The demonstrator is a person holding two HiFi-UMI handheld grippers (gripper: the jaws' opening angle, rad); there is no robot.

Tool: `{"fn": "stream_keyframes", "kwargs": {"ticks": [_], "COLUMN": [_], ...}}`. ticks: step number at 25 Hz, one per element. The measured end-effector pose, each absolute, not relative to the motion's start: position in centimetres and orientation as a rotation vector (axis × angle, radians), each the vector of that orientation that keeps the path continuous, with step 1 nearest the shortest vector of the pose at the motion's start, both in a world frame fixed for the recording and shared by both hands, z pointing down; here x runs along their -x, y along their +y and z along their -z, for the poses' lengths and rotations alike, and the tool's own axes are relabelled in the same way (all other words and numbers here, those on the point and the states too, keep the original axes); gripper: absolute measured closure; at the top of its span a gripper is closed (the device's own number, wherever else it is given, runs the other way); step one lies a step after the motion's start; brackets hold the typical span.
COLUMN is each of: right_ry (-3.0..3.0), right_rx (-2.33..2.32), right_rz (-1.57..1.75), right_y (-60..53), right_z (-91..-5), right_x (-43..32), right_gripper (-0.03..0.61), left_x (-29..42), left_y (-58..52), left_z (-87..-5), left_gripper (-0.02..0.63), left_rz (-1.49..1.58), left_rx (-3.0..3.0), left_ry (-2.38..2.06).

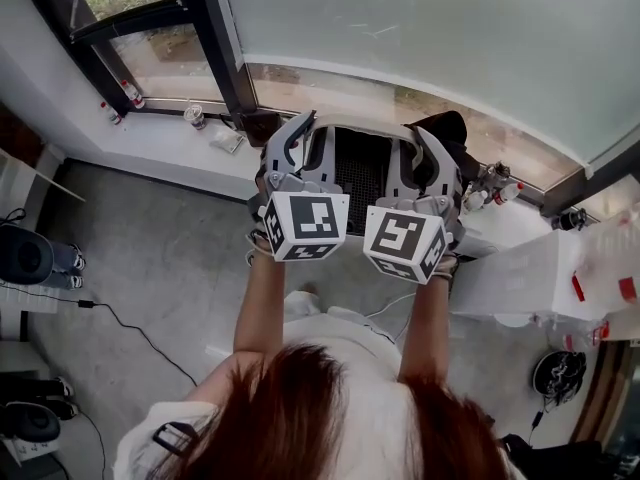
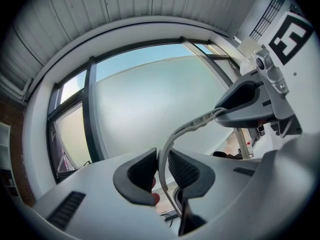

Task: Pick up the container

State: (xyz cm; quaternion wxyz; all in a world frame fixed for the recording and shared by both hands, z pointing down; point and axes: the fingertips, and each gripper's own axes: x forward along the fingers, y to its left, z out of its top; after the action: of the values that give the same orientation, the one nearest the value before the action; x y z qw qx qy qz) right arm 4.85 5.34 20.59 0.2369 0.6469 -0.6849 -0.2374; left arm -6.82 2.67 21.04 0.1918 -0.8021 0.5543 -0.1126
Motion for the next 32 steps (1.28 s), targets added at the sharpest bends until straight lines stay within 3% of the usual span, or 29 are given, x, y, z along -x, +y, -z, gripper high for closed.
{"fn": "stream_keyframes", "kwargs": {"ticks": [32], "right_ry": [-1.938], "right_rx": [-1.799], "right_rz": [0.624], "right_y": [11.9], "right_z": [-19.6], "right_x": [-10.8], "right_gripper": [0.491], "left_x": [0.8], "left_y": [8.9], "left_z": [-19.7], "left_gripper": [0.535], "left_rz": [0.379], "left_rx": [2.227], "left_ry": [1.491]}}
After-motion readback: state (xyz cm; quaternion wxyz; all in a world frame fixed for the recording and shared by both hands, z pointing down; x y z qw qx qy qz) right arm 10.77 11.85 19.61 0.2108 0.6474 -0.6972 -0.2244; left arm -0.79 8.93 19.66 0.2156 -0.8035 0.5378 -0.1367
